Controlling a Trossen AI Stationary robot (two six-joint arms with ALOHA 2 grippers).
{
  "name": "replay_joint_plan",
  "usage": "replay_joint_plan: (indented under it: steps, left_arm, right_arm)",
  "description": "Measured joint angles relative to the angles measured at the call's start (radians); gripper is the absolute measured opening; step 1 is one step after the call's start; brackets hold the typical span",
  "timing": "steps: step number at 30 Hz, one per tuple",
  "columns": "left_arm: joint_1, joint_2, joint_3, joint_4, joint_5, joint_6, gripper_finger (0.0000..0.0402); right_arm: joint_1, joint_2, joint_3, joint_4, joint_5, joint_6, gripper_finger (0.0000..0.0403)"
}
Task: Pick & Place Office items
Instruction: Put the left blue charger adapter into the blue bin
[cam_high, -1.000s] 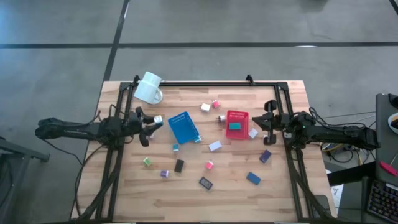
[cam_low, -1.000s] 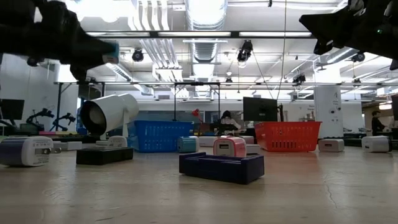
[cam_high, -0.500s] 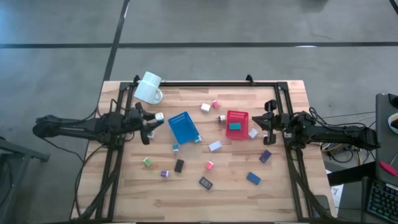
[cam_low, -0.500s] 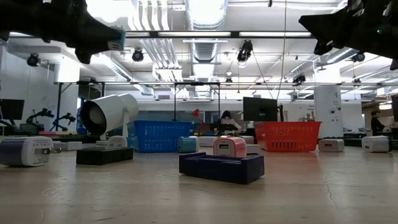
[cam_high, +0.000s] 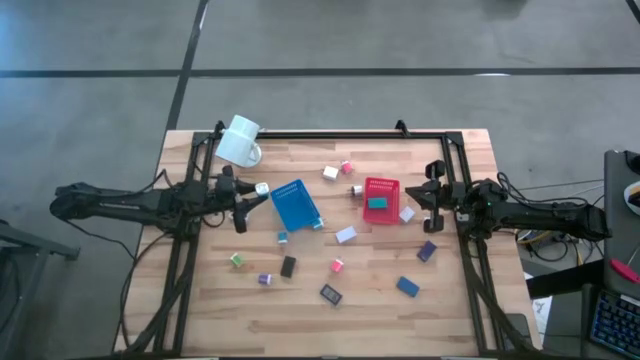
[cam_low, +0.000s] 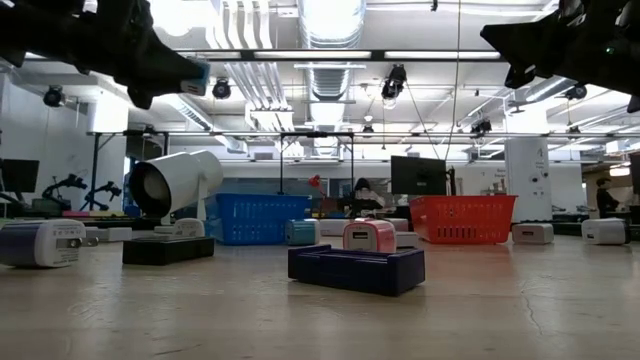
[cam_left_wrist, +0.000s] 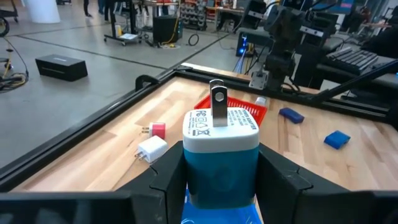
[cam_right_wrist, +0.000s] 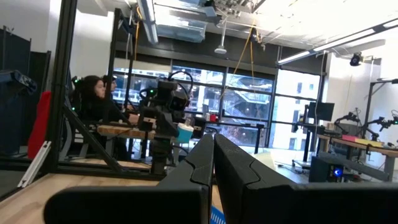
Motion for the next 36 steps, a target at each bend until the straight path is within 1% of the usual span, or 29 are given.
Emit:
replay_joint_plan:
  steps: [36]
  left_arm:
    - [0.001,0.074,0.0,0.0,0.014,-0.027,0.0148]
  right_arm:
    - [0.0,0.0,0.0,0.0,0.0,0.0,0.0008]
